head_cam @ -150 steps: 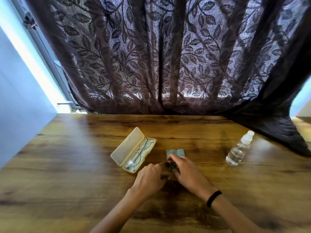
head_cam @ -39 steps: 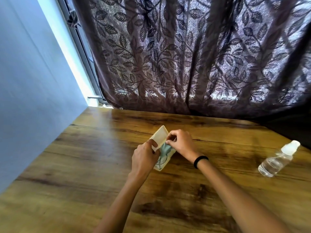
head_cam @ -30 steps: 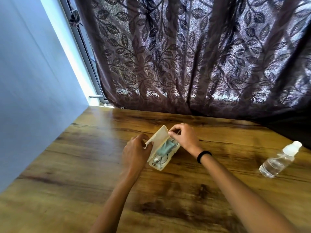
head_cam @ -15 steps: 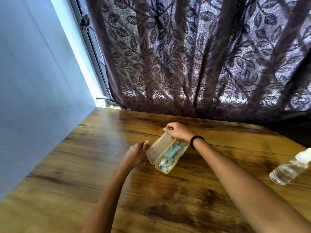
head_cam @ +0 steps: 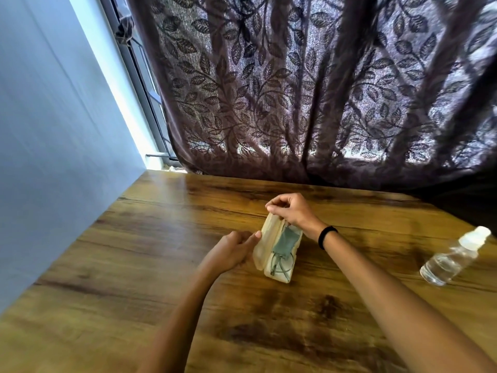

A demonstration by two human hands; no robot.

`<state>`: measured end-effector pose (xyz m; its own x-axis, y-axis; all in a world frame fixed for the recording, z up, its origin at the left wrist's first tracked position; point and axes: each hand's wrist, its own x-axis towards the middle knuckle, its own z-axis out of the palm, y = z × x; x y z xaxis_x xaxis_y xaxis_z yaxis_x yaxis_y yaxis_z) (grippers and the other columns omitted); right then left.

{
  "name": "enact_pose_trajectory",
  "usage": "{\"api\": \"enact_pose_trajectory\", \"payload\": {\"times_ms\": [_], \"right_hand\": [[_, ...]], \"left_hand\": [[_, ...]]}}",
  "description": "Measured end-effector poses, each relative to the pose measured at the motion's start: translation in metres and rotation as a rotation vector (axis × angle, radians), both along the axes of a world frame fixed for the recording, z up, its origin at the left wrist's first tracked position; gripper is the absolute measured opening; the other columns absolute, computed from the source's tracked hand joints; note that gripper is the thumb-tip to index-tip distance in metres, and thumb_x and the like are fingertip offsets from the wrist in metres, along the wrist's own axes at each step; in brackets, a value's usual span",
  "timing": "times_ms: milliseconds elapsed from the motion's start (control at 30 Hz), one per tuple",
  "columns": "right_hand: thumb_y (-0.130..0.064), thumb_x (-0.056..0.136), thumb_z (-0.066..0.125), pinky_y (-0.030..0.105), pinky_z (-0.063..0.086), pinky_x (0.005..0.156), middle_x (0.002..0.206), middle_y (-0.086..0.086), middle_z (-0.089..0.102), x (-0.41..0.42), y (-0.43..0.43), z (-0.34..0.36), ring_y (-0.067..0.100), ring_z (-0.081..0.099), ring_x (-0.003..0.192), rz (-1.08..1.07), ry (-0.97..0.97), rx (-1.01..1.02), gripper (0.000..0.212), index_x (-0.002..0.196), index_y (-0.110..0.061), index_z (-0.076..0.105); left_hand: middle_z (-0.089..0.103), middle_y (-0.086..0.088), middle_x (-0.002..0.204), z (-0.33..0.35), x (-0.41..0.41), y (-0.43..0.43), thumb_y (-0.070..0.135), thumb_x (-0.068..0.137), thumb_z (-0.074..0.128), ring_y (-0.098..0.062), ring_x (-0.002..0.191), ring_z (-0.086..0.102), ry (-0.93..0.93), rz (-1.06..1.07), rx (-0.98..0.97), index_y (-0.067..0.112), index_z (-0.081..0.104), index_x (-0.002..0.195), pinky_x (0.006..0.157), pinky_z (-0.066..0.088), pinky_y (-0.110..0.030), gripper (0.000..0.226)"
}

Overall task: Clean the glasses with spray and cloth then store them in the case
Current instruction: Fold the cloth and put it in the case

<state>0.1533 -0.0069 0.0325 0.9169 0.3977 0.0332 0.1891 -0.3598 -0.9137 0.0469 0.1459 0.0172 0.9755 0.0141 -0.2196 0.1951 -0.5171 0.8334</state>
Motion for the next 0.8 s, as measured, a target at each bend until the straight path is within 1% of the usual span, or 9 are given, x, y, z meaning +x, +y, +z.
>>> {"api": "enact_pose_trajectory", "payload": {"times_ms": [67,167,367,433,500,567,633,733,800], "right_hand": [[-0.008,0.083,0.064,0.011,0.042,0.044,0.07,-0.002,0.061,-0.002,-0.006,-0.001,0.004,0.054,0.056,-0.035,0.079,0.099,0.012,0.09,0.0,0.068],[-0.003,0.083,0.063,0.012,0.047,0.047,0.067,0.002,0.061,-0.004,-0.014,-0.002,0.002,0.058,0.051,-0.053,0.141,0.183,0.01,0.091,0.002,0.067],[-0.003,0.082,0.064,0.014,0.051,0.052,0.073,0.003,0.061,-0.006,-0.032,-0.002,0.001,0.06,0.054,-0.041,0.176,0.229,0.008,0.089,-0.006,0.066],[-0.004,0.081,0.065,0.016,0.052,0.053,0.075,0.004,0.061,-0.007,-0.038,-0.001,0.006,0.06,0.056,-0.04,0.173,0.21,0.014,0.095,-0.007,0.062],[-0.006,0.082,0.066,0.019,0.052,0.054,0.078,0.005,0.061,-0.008,-0.045,0.0,0.013,0.059,0.062,-0.039,0.153,0.158,0.024,0.103,-0.004,0.057],[-0.009,0.082,0.066,0.022,0.05,0.058,0.08,0.004,0.06,-0.01,-0.051,0.001,0.015,0.057,0.07,-0.036,0.097,0.047,0.027,0.106,-0.002,0.057],[-0.012,0.081,0.067,0.023,0.047,0.062,0.083,0.004,0.058,-0.012,-0.057,-0.001,0.015,0.055,0.076,-0.029,0.029,-0.069,0.027,0.105,-0.002,0.061],[-0.016,0.079,0.069,0.016,0.043,0.063,0.088,0.004,0.061,-0.016,-0.063,-0.006,0.014,0.054,0.08,-0.068,-0.079,-0.166,0.028,0.104,-0.004,0.064],[-0.019,0.079,0.07,0.007,0.04,0.059,0.088,0.002,0.061,-0.017,-0.066,-0.008,0.011,0.054,0.08,-0.091,-0.123,-0.19,0.028,0.103,-0.006,0.065]], "left_hand": [[0.06,0.004,0.074,0.001,0.0,-0.007,0.046,0.093,0.042,0.005,0.044,0.053,0.017,0.0,-0.054,0.027,0.054,0.106,0.039,0.039,-0.011,0.027],[0.061,0.003,0.08,0.003,0.0,-0.016,0.044,0.093,0.044,0.004,0.046,0.053,0.045,-0.021,-0.13,0.027,0.052,0.113,0.04,0.039,-0.012,0.027],[0.062,0.005,0.081,0.005,0.002,-0.028,0.051,0.086,0.052,-0.001,0.054,0.053,0.071,0.017,-0.111,0.021,0.056,0.116,0.044,0.041,-0.014,0.043],[0.063,0.007,0.084,0.005,0.002,-0.033,0.057,0.08,0.056,-0.002,0.063,0.057,0.06,0.04,-0.039,0.021,0.058,0.114,0.046,0.042,-0.013,0.049],[0.066,0.008,0.083,0.005,0.003,-0.04,0.061,0.076,0.059,-0.004,0.069,0.062,0.019,0.042,0.056,0.019,0.064,0.108,0.048,0.048,-0.017,0.053],[0.071,0.003,0.08,0.003,0.002,-0.049,0.061,0.074,0.061,-0.011,0.068,0.066,-0.051,0.033,0.185,0.013,0.068,0.097,0.054,0.053,-0.025,0.053],[0.071,-0.001,0.079,0.0,0.001,-0.056,0.062,0.072,0.063,-0.014,0.065,0.066,-0.106,0.039,0.326,0.009,0.068,0.092,0.053,0.053,-0.027,0.057],[0.067,0.002,0.071,0.0,0.0,-0.066,0.069,0.068,0.06,-0.01,0.057,0.06,-0.15,0.072,0.497,0.011,0.067,0.086,0.042,0.042,-0.02,0.061],[0.065,0.001,0.069,0.0,0.001,-0.072,0.073,0.066,0.059,-0.012,0.058,0.059,-0.174,0.091,0.578,0.011,0.065,0.081,0.044,0.038,-0.021,0.064]]}}
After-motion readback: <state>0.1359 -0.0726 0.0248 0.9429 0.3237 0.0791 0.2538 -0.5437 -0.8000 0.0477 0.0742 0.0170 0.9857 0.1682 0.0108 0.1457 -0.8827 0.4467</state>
